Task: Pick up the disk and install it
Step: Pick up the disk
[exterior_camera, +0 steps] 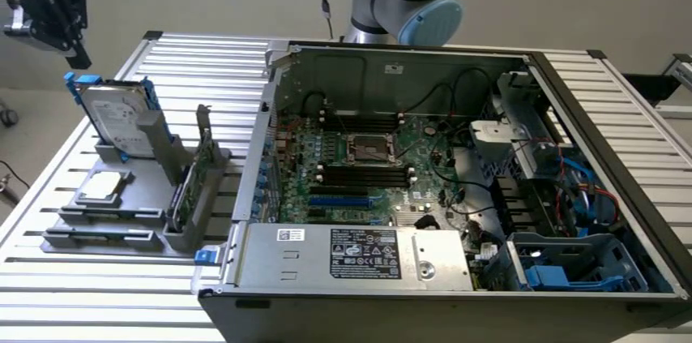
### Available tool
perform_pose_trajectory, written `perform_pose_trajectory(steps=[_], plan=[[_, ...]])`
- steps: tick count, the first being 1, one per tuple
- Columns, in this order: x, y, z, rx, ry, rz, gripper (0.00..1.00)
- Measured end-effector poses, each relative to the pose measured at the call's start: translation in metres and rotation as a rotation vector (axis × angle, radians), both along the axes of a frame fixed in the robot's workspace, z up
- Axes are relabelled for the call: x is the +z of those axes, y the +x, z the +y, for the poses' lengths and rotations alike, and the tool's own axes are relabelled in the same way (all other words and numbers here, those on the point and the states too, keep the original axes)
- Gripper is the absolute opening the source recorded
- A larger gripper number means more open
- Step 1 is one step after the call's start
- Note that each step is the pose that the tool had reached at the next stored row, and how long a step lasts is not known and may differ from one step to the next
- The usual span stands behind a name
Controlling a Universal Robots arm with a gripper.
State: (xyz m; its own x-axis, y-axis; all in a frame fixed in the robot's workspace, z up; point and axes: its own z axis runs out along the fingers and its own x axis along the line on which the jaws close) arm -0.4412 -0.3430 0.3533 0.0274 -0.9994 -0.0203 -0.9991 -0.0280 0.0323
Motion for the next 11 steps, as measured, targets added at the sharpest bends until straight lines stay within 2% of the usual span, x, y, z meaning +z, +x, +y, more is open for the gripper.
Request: perform_pose_trajectory(steps=[3, 5, 6, 8, 9, 11], plan=[[-0.0003, -0.0002, 0.0016, 0.030, -0.0001, -0.0001, 0.12], [-0.0003, -0.0003, 0.0029, 0.034, -0.0001, 0.0000, 0.24], [-0.0004, -0.0003, 0.0035, 0.034, -0.0001, 0.0000, 0.24], [-0.0009, -0.0002, 0.0038, 0.034, -0.0002, -0.0001, 0.36], [-0.0015, -0.0003, 0.0039, 0.034, -0.0004, -0.0002, 0.36], [-0.0041, -0.0007, 0.0040, 0.034, -0.0006, -0.0001, 0.48]])
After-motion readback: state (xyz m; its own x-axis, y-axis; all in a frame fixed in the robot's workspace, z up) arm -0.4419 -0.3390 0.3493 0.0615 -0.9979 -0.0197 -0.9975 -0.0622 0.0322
